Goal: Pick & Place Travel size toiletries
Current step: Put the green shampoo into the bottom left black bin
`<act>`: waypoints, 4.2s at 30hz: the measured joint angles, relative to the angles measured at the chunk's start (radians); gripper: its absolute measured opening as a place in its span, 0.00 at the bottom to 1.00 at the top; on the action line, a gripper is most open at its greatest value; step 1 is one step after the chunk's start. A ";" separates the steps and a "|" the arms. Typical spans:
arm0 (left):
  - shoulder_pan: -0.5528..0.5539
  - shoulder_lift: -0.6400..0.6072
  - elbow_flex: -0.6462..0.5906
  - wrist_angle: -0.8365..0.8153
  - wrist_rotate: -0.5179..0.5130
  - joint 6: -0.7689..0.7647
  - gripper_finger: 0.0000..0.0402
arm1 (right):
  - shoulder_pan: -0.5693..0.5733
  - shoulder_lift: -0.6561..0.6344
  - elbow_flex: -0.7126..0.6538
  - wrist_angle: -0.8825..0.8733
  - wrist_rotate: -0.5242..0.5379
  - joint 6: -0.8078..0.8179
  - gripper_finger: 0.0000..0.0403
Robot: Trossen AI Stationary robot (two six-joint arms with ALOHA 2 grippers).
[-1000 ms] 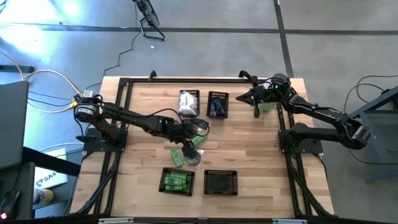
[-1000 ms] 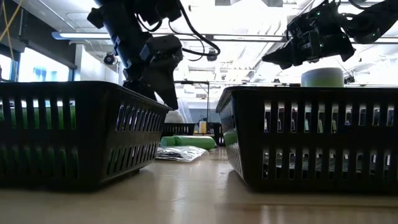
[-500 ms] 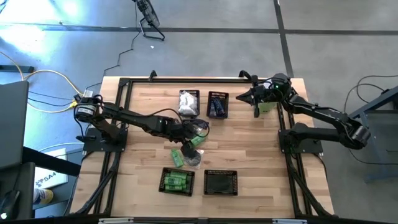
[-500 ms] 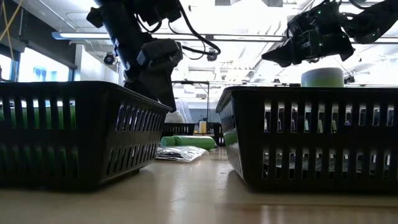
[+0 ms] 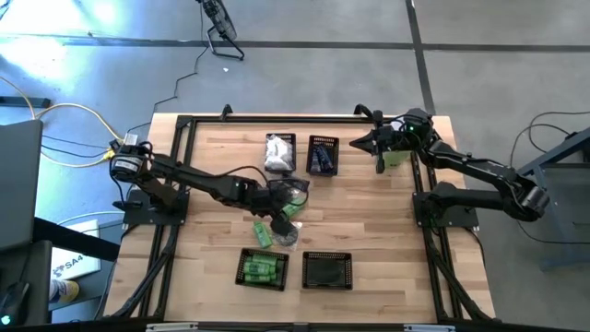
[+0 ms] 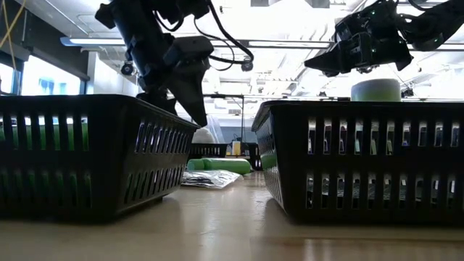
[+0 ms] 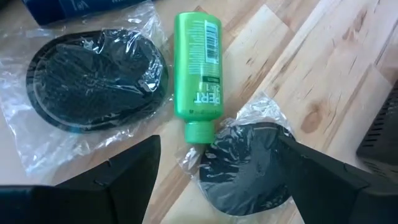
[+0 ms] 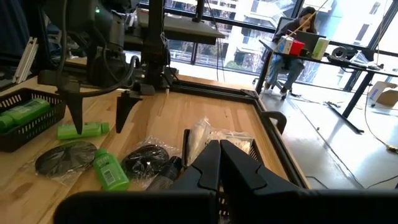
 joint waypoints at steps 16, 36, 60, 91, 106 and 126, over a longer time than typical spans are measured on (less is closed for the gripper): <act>-0.024 0.140 0.000 0.032 -0.038 0.071 0.78 | 0.024 0.000 0.000 0.002 0.000 -0.001 0.01; -0.024 0.143 0.000 0.053 -0.178 0.095 0.78 | 0.024 0.000 0.000 0.001 0.003 -0.004 0.01; -0.034 0.157 0.000 0.112 -0.172 0.147 0.78 | 0.024 0.000 0.000 0.001 0.003 -0.015 0.01; 0.024 0.108 0.000 0.172 -0.080 0.166 0.78 | 0.024 0.000 0.000 -0.001 0.003 -0.015 0.01; -0.057 0.158 0.340 -0.268 -0.281 0.138 0.78 | 0.024 0.000 0.000 -0.003 0.003 -0.022 0.01; -0.089 0.279 0.356 -0.300 -0.290 -0.022 0.78 | 0.024 0.000 0.000 -0.007 0.003 -0.023 0.01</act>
